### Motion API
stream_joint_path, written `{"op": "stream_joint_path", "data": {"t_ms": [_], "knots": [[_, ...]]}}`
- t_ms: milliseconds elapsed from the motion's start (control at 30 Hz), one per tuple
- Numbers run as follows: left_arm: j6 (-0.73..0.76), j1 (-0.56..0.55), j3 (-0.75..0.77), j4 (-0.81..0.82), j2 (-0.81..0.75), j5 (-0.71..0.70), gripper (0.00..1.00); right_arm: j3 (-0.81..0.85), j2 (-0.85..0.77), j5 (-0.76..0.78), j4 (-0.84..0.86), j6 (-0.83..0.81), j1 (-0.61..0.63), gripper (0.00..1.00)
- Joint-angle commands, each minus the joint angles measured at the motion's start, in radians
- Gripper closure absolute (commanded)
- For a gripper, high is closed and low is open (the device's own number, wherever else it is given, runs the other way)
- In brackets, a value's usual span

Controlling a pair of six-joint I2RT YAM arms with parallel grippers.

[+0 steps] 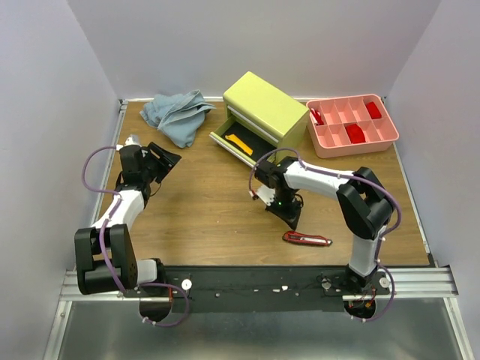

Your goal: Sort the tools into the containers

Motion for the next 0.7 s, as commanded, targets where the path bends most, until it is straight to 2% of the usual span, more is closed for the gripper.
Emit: {"op": "stream_joint_path", "data": {"t_ms": [0, 133, 167, 200, 233, 300, 333, 467, 667], "knots": [[-0.027, 0.007, -0.006, 0.008, -0.027, -0.012, 0.30, 0.140, -0.026, 0.095, 0.068, -0.053, 0.013, 0.99], [-0.037, 0.007, 0.002, 0.009, -0.024, -0.009, 0.30, 0.175, -0.050, 0.115, 0.085, -0.091, 0.013, 0.99], [-0.038, 0.008, 0.011, 0.005, -0.024, -0.007, 0.30, 0.172, -0.066, 0.112, 0.071, -0.114, 0.013, 0.96], [-0.038, 0.007, 0.012, 0.005, -0.022, -0.001, 0.30, 0.160, -0.081, 0.083, 0.051, -0.146, 0.011, 0.64], [-0.038, 0.007, 0.014, 0.003, -0.021, 0.005, 0.30, 0.105, -0.098, 0.051, 0.042, -0.165, 0.013, 0.48], [-0.040, 0.007, 0.012, 0.006, -0.019, 0.007, 0.30, 0.036, -0.152, 0.022, 0.004, -0.219, 0.013, 0.35], [-0.040, 0.007, 0.009, 0.009, -0.021, 0.002, 0.30, -0.050, -0.167, 0.032, 0.004, -0.225, 0.013, 0.29], [-0.029, 0.007, -0.010, 0.019, -0.027, -0.008, 0.30, -0.194, -0.234, 0.101, 0.065, -0.243, 0.013, 0.23], [-0.018, 0.007, -0.034, 0.020, -0.033, -0.019, 0.30, -0.234, -0.230, 0.132, 0.126, -0.262, 0.026, 0.19]]}}
